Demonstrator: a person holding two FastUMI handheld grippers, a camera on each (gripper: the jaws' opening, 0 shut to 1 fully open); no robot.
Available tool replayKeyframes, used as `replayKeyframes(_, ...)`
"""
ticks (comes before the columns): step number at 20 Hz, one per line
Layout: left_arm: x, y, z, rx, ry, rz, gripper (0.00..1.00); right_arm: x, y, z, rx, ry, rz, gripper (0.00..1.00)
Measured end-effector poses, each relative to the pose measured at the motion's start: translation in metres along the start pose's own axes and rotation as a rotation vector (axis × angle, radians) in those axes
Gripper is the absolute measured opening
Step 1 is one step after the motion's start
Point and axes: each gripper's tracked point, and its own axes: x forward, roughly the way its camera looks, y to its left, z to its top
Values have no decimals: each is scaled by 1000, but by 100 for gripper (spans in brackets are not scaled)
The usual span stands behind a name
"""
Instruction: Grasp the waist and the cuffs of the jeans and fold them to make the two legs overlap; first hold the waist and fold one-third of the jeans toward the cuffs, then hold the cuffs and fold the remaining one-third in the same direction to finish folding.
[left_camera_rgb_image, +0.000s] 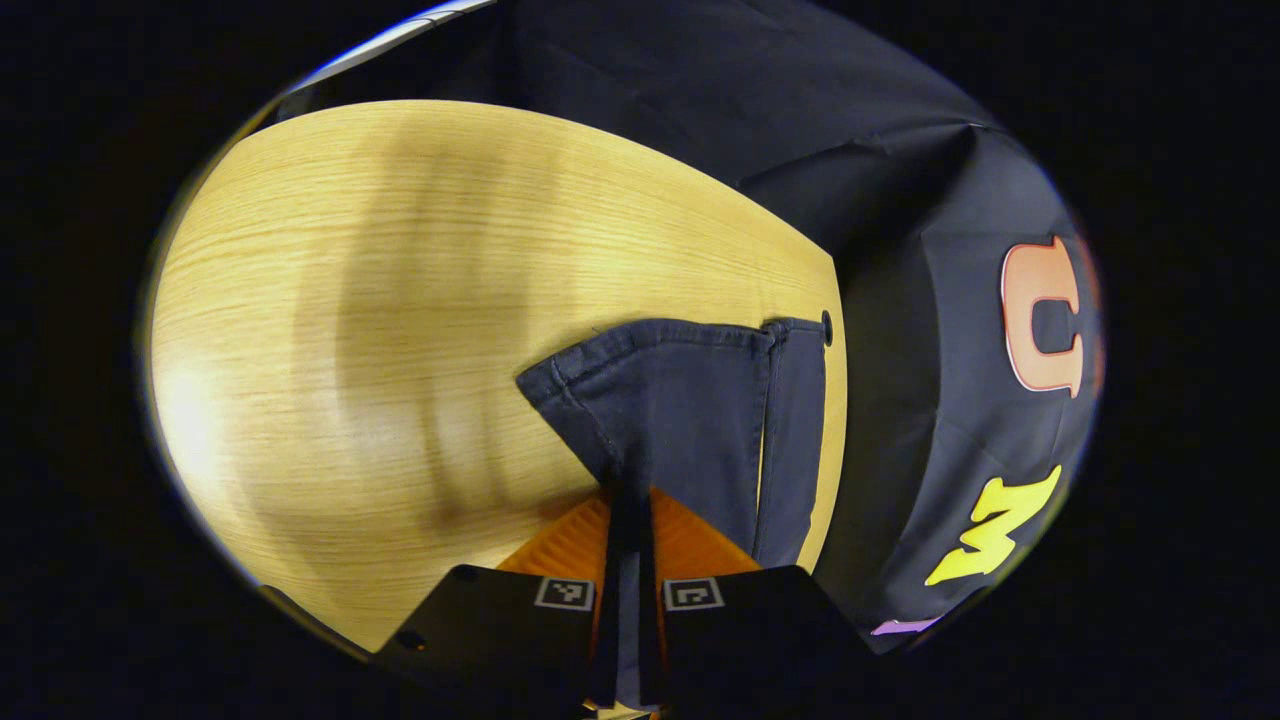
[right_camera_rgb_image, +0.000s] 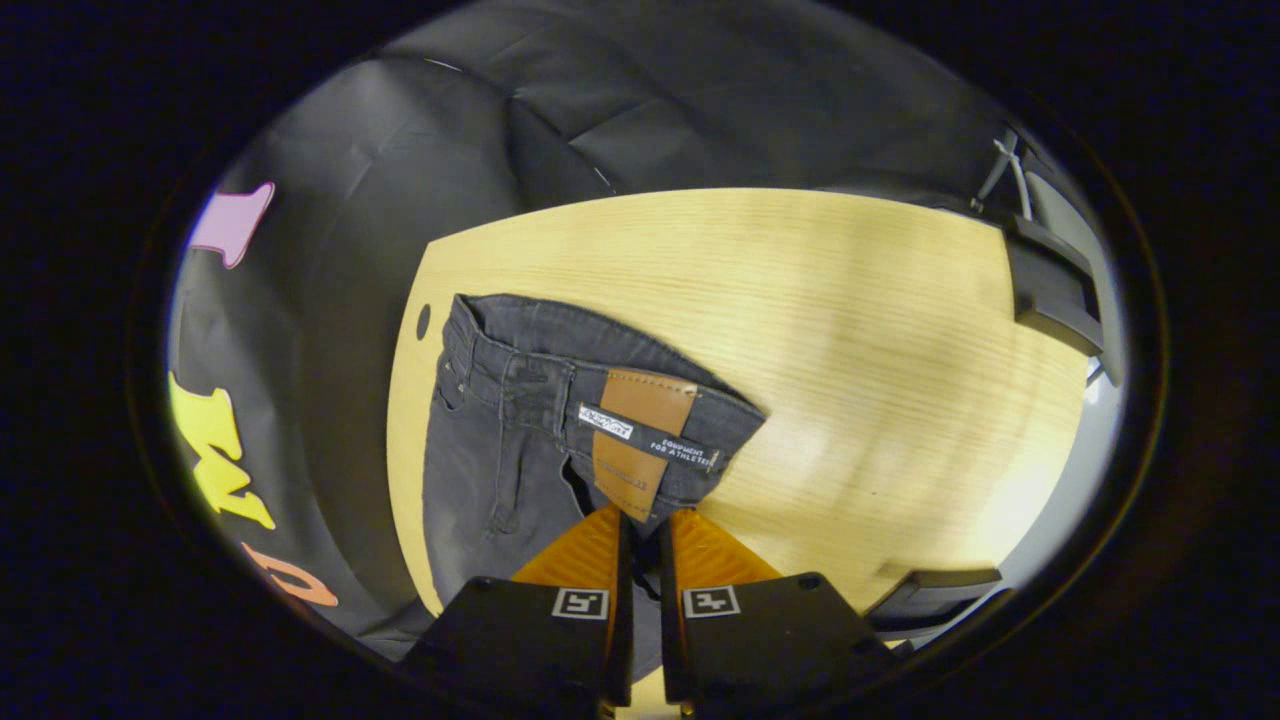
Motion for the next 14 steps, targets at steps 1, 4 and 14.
replayKeyframes(1,-2,-2,-2,17,4,-1,7,-3,-3,1,-16,-4,-4,12)
replayKeyframes(4,-17,-12,-3,42,20,1,5,-20,11,0,-32,-1,44,1)
replayKeyframes(14,-38,-128,13,190,101,-94,4,-78,137,26,-181,-27,250,1)
